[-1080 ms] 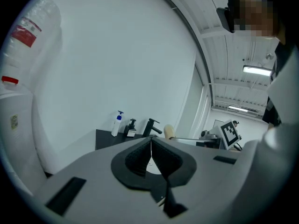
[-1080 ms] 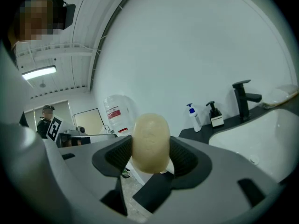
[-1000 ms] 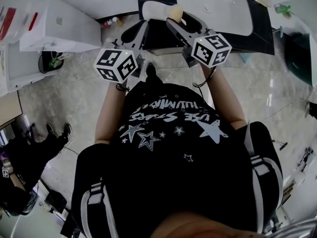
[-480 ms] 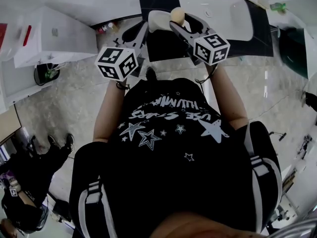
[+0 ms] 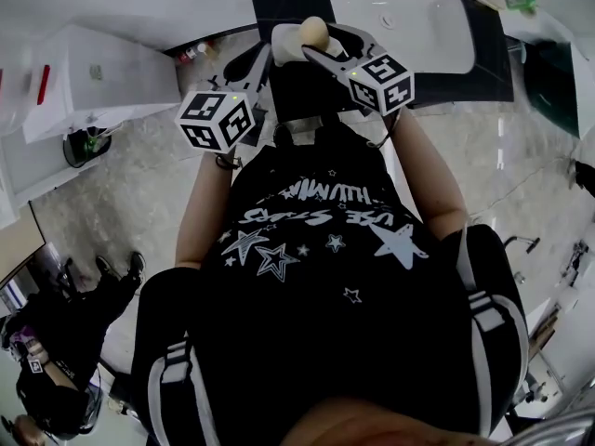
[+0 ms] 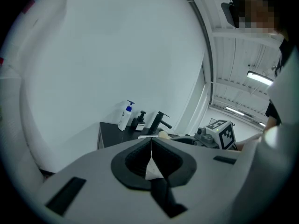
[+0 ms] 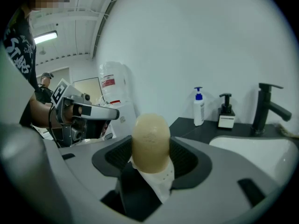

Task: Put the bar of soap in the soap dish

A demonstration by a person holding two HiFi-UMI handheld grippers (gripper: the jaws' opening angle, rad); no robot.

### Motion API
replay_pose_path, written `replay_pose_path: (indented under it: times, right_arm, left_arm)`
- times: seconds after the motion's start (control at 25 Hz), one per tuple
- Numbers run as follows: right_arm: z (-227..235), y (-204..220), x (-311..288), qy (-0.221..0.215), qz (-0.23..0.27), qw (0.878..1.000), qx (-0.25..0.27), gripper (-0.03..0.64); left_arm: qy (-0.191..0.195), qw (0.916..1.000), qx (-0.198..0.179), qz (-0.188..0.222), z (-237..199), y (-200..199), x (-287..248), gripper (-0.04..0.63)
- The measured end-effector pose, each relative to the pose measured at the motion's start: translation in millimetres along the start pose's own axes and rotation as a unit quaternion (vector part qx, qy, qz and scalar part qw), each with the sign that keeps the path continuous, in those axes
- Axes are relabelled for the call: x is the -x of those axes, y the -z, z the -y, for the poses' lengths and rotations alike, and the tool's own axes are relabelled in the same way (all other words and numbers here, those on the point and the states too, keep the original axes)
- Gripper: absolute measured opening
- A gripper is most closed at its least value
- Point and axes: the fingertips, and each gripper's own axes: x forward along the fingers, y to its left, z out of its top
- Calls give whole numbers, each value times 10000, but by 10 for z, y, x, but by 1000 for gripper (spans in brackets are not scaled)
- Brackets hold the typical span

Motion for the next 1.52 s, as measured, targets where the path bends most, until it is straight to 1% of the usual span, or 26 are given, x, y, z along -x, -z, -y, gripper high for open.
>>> replay_pose_path:
  times: [0.16, 0.32, 0.56, 0.72, 0.88, 1.0, 1.08, 1.2, 1.32, 1.4, 1.52]
  right_arm:
    - [-52, 10, -114, -440, -215, 9982, 359, 253]
    - [-52, 61, -206, -808, -533, 9929, 694, 253]
    - [-51, 182, -292, -1327, -963, 9781, 1279, 253]
    - [-25, 219, -321, -1601, -1067, 9707, 1441, 253]
    - [8, 279, -343, -1774, -1202, 9659, 1456, 253]
    - [12, 329, -361, -1887, -1308, 9613, 1524, 253]
    - [-2, 342, -373, -1973, -1368, 9562, 1673, 253]
    - [-35, 381, -367, -2052, -1542, 9452, 2018, 253]
    - [-58, 444, -360, -2008, -1693, 9343, 2410, 253]
    - [-59, 465, -370, -1966, -1736, 9308, 2545, 253]
    - [-57, 475, -371, -1948, -1796, 9297, 2556, 253]
  left_arm:
    - [-273, 9996, 44, 12, -28, 9, -44, 12]
    - [-510, 9987, 79, 43, -41, -26, -104, 12]
    - [-972, 9950, 176, 149, -89, -34, -169, 12]
    - [-1213, 9923, 222, 108, -77, 44, -225, 12]
    - [-1370, 9903, 217, 23, -65, 140, -267, 12]
    - [-1506, 9882, 268, 34, -71, 181, -264, 12]
    - [-1588, 9868, 302, 48, -75, 200, -262, 12]
    - [-1668, 9854, 338, 71, -69, 221, -273, 12]
    - [-1724, 9842, 379, 103, -64, 240, -278, 12]
    - [-1760, 9835, 395, 120, -72, 247, -274, 12]
    - [-1799, 9827, 406, 147, -81, 243, -261, 12]
